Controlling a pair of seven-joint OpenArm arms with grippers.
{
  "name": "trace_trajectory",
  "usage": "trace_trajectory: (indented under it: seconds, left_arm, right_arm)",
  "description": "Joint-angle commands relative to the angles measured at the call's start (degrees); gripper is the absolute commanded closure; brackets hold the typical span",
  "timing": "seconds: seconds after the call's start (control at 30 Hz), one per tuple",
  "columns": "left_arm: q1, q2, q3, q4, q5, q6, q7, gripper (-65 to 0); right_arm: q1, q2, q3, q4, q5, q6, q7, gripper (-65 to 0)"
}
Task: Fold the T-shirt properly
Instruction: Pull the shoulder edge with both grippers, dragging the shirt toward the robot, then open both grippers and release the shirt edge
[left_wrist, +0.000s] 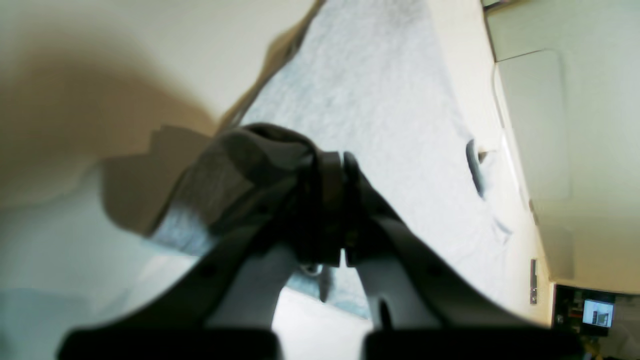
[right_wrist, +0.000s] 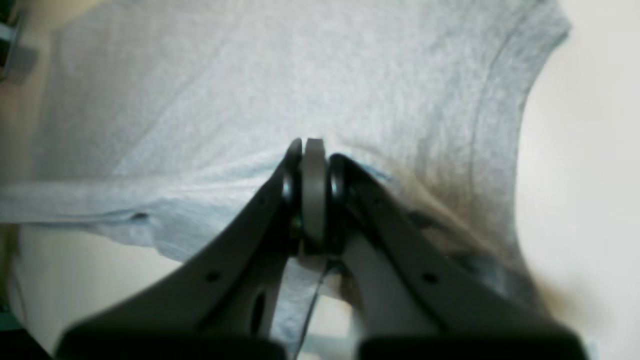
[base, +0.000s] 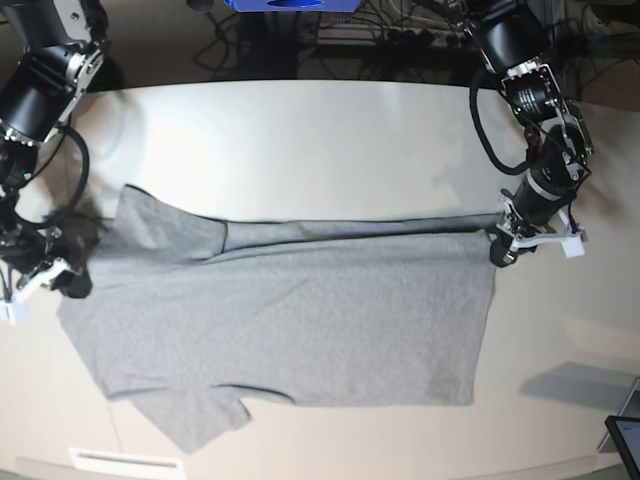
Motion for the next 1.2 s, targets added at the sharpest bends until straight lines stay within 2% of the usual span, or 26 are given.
trace_trajectory:
  seconds: [0.0, 0.23, 0.37, 0.5, 0.57, 0.63, 0.7, 0.77, 0.8, 0.87, 0.9, 1.07, 1.17]
  left_arm:
    - [-1.1, -1.0, -0.3, 0.5, -0.6, -0.5, -1.4, 0.0]
    - [-2.2, -1.1, -0.3, -0.4, -0.6, -0.5, -1.5, 0.0]
    - [-2.2, -1.2, -0.3, -0.5, -0.5, -0.5, -1.5, 0.0]
    - [-1.7, -1.3, -0.3, -0.5, -0.5, -0.5, -1.2, 0.0]
    - [-1.5, -1.5, -0.3, -0.5, -0.5, -0.5, -1.1, -1.0]
    - [-1.4, -2.1, -0.2, -0.5, -0.5, -0.5, -1.1, -10.4]
    - [-1.4, -2.2, -0.2, -0.5, -0.5, -0.5, -1.1, -26.0]
    - [-1.4, -2.2, -0.6, -0.3, -0.5, -0.5, -1.1, -43.0]
    - [-1.4, -2.3, -0.8, -0.2, -0.5, -0.5, -1.2, -51.1]
    - [-1.4, -3.4, -0.9, -0.2, -0.5, -0.5, -1.4, -62.1]
    - [-1.4, -3.9, -0.9, -0.2, -0.5, -0.5, -1.4, -65.0]
    - [0.1, -6.5, -0.8, 3.7, -0.6, -0.5, -1.4, -65.0]
    - [3.1, -6.8, -0.5, 10.4, -0.4, -0.5, -1.4, -65.0]
  right_arm:
    - [1.3, 1.1, 0.1, 0.2, 0.6, 0.4, 1.5, -0.4]
    - [2.4, 1.2, 0.0, -2.5, 0.3, 0.4, 3.3, -0.3]
    - [2.3, 1.4, -5.1, -2.5, 0.3, 0.1, 5.5, -0.7]
    - [2.3, 1.4, -5.7, -2.5, 0.3, 0.0, 5.9, -1.0]
    - [2.3, 1.4, -5.7, -2.5, 0.3, -0.2, 5.9, -4.5]
    - [2.3, 1.4, -5.4, -2.5, 0.3, -2.7, 5.9, -13.5]
    - [2.2, 1.4, -5.3, -2.0, 0.3, -5.7, 5.9, -24.2]
    - [2.1, 1.5, -5.3, -1.8, 0.3, -6.7, 5.9, -32.5]
    - [2.1, 1.5, -5.3, -1.8, 0.3, -6.7, 5.9, -34.7]
    - [2.0, 2.1, -5.3, -1.0, 0.3, -6.7, 5.9, -34.8]
    - [1.5, 2.5, -5.2, -0.2, 0.3, -6.7, 5.9, -34.8]
    - [-2.7, 3.5, -5.2, 10.5, 0.7, -6.8, 7.0, -34.7]
    - [-5.5, 2.5, -4.4, 16.6, 0.8, -6.8, 2.3, -34.7]
